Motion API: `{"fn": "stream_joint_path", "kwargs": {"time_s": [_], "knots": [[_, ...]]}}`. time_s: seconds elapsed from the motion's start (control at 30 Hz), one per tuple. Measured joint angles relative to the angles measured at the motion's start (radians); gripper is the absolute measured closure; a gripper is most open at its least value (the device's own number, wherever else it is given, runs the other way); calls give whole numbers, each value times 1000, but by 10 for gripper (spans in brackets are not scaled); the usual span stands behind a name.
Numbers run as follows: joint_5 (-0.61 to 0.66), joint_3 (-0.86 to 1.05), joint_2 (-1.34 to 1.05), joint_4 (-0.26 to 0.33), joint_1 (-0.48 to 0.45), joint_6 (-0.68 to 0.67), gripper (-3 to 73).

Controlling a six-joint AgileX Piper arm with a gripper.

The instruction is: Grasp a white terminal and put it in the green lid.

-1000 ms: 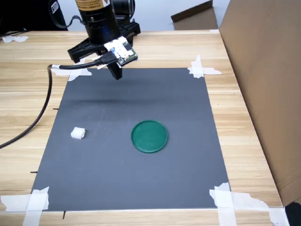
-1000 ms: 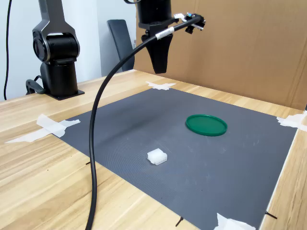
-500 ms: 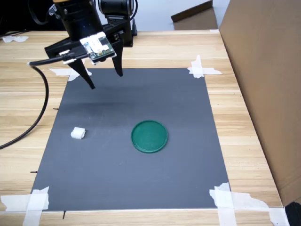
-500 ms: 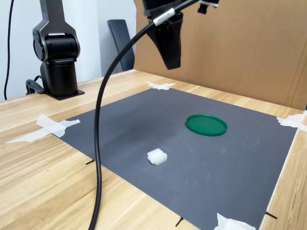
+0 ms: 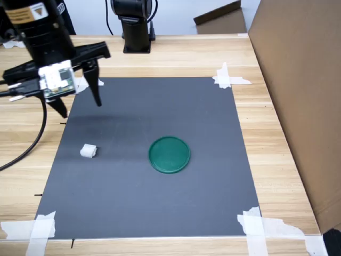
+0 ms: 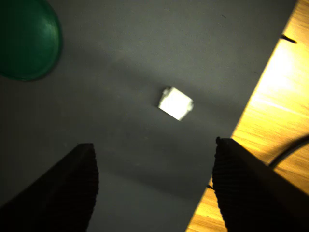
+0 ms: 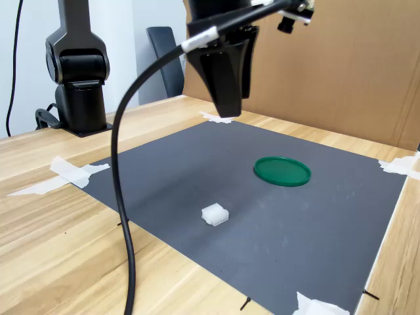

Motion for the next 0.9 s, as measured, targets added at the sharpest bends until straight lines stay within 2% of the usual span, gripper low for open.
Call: {"fn": "stream_joint_path", "kwargs": {"time_s": [0.1, 0.17, 0.37, 0.47, 0.53, 0.63, 0.83, 0.9], "knots": [[0, 0, 4, -1, -19, -15, 104], [18, -1, 26, -5, -68, -54, 106], [79, -1, 73, -27, -77, -148, 106], [52, -1, 83, -63, -68, -176, 106], [32, -1, 109, -126, -19, -170, 106], [-8, -1, 140, -140, 18, -154, 108], [-23, -1, 163, -150, 25, -163, 108], [-62, 7, 185, -158, 25, -173, 108]]}}
